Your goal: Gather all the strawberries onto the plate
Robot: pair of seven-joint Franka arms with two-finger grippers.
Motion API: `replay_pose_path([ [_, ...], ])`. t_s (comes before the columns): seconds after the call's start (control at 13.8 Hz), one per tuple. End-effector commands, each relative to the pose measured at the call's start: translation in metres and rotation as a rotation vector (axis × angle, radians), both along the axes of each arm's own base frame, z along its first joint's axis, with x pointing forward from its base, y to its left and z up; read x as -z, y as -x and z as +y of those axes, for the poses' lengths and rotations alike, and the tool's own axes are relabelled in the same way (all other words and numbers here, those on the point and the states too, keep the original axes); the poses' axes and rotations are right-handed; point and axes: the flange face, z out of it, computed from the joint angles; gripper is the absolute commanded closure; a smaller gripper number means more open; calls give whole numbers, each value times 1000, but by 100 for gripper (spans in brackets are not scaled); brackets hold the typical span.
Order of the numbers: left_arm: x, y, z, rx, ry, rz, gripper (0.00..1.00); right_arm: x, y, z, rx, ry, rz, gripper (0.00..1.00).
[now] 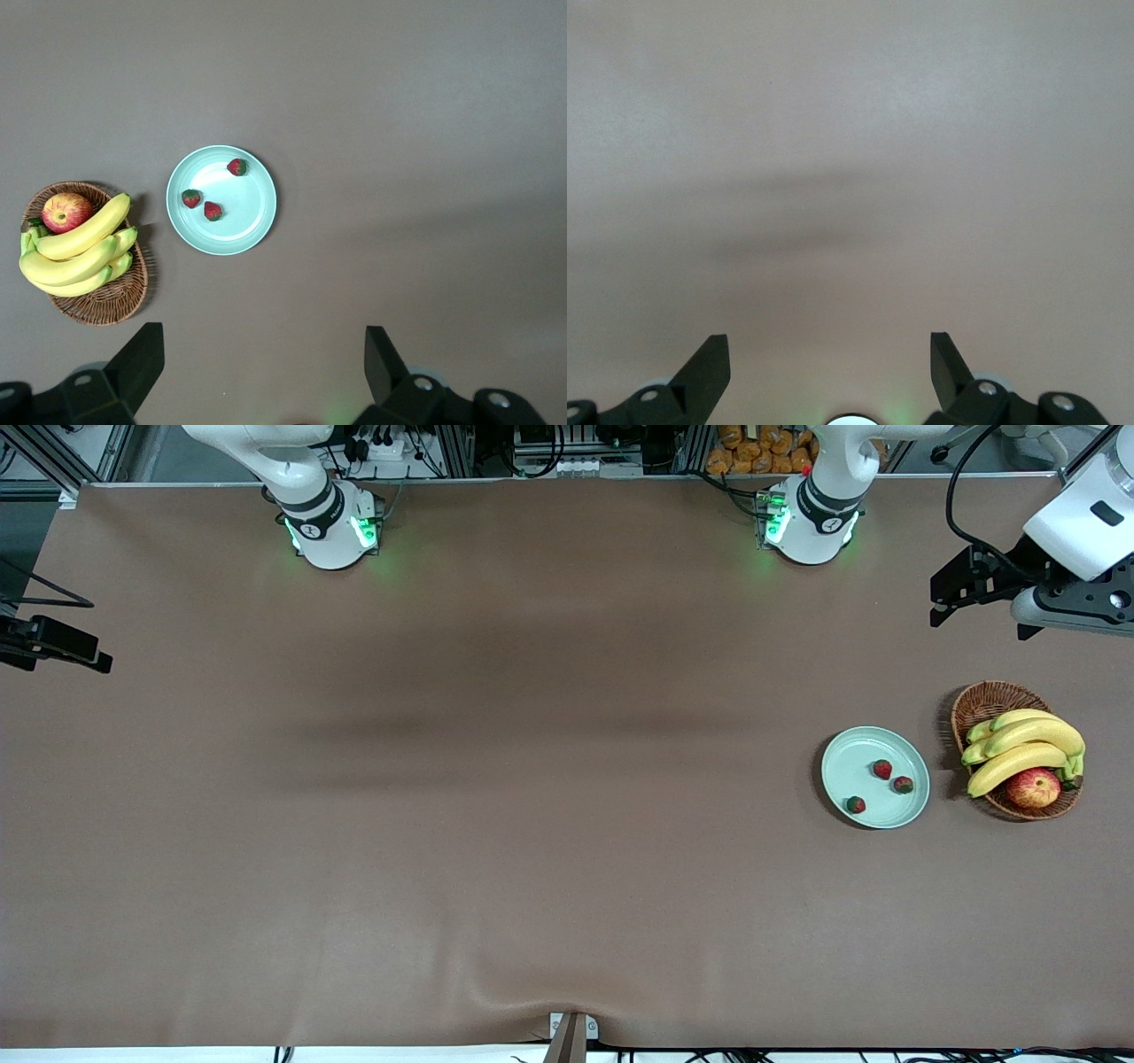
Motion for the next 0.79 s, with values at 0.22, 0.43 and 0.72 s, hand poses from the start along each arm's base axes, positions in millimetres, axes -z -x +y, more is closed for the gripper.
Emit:
replay_pose_path([
  [0.22,-9,9,5,-7,2,4,0,-40,15,21,-19,2,-1,0],
  [0.43,-9,9,5,-9,3,5,0,-40,15,16,-9,4,2,0],
  [0.72,-9,9,5,-9,3,5,0,-40,15,14,-6,6,-3,0],
])
